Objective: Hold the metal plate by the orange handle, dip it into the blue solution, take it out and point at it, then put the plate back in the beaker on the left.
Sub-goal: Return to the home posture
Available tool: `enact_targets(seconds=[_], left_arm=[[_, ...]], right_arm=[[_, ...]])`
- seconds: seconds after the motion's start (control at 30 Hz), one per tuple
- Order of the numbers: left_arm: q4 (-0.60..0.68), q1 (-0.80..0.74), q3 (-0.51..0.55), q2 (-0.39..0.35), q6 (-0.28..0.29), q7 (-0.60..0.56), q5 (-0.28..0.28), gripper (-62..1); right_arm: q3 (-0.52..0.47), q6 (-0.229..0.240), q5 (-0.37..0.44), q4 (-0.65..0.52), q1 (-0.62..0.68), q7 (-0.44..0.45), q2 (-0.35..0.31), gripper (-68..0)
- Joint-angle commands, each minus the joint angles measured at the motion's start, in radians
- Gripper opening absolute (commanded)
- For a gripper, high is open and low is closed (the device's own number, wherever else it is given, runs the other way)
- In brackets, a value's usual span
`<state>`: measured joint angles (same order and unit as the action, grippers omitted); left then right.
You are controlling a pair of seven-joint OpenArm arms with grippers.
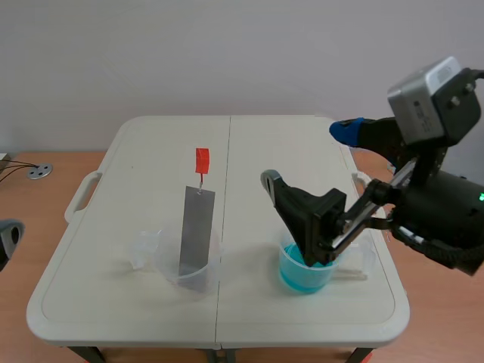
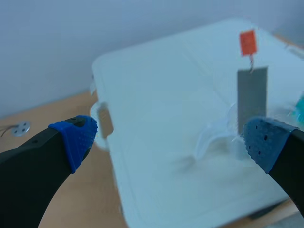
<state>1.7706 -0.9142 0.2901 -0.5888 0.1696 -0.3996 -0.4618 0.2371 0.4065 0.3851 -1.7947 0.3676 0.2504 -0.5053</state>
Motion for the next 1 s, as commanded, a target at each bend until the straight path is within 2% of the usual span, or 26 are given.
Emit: enact_targets(seconds=[0.0,0.13,0.23,0.27,0.5,0.67,0.97], left_arm=[[0.041,0.0,-0.005,0.027,0.005,-0.024,0.002,1.4],[0.127,0.001,-0.01,0.079,0.029,-0.025,0.055,1.4],[0.182,0.008,-0.011,0.117,0.073,-0.021,0.092,1.4],[0.195,0.016,-0.013,0.128,0.088,-0.014,0.093,1.4],[0.208,0.086,-0.07,0.14,0.096,0.12,0.093,1.4],[0.208,0.089,-0.076,0.14,0.114,0.129,0.092,1.4],[0.207,0.089,-0.076,0.14,0.114,0.186,0.092,1.4]], right_arm=[[-0.029,-0.004,0.005,-0.03,0.037,0.026,-0.013,-1.2],[-0.103,-0.004,0.003,-0.078,0.166,0.053,-0.021,-1.2],[-0.158,-0.004,0.002,-0.111,0.258,0.072,-0.021,-1.2],[-0.175,-0.003,0.002,-0.121,0.286,0.076,-0.021,-1.2],[-0.279,-0.004,-0.024,-0.149,0.455,0.16,-0.021,-1.2],[-0.337,-0.007,-0.024,-0.174,0.544,0.207,-0.021,-1.2],[-0.362,-0.007,-0.042,-0.202,0.583,0.208,-0.021,-1.2]])
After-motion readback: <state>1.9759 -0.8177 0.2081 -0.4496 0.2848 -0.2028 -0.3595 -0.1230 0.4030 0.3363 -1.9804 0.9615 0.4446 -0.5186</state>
